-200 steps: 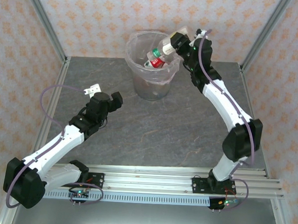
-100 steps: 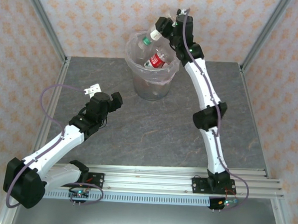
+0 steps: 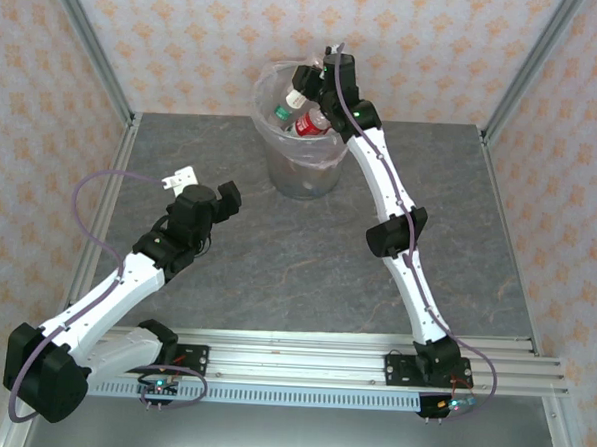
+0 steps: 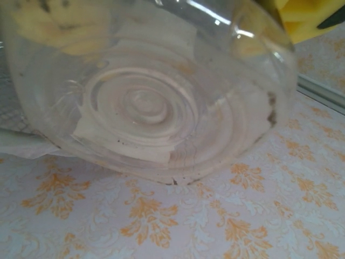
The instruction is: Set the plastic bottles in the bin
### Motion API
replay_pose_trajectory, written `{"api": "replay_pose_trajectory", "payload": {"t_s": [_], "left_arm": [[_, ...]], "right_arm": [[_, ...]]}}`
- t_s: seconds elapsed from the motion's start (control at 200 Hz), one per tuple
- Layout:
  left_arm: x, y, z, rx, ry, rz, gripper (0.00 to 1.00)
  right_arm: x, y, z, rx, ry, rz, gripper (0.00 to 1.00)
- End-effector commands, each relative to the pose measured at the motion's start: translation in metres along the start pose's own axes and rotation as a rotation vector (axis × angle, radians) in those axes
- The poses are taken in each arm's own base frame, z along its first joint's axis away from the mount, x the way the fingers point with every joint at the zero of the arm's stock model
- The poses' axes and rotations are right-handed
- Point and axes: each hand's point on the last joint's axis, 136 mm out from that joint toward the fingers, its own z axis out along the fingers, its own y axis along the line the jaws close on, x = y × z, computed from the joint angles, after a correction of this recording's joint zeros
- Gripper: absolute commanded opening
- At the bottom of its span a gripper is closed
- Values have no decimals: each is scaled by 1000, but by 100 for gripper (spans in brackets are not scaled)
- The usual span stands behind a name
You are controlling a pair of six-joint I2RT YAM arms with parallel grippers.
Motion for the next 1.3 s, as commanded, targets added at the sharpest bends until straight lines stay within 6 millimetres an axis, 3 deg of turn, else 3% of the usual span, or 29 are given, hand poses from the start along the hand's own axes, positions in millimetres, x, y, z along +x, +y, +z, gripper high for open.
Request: {"api": "replay_pose_trajectory", "payload": {"t_s": [0.0, 0.265, 0.525, 0.846, 1.156, 1.296], "left_arm": [[5, 14, 1, -51, 3, 6, 100], [5, 10, 4, -46, 15, 4, 100], [7, 9, 5, -44, 21, 2, 100], [8, 11, 4, -46, 22, 3, 100], [-3, 22, -7, -88, -18, 39, 100], [-18, 35, -19, -139, -82, 67, 100]], "right_arm": [[4, -15, -2, 73, 7, -54, 65], [-22, 3, -30, 44, -18, -166, 89], [-72, -8, -82, 225, -113, -279, 94], [-67, -25, -110, 338, -8, -476, 97], [-70, 5, -149, 205, 64, -504, 99], [-71, 5, -171, 214, 102, -554, 99]]}}
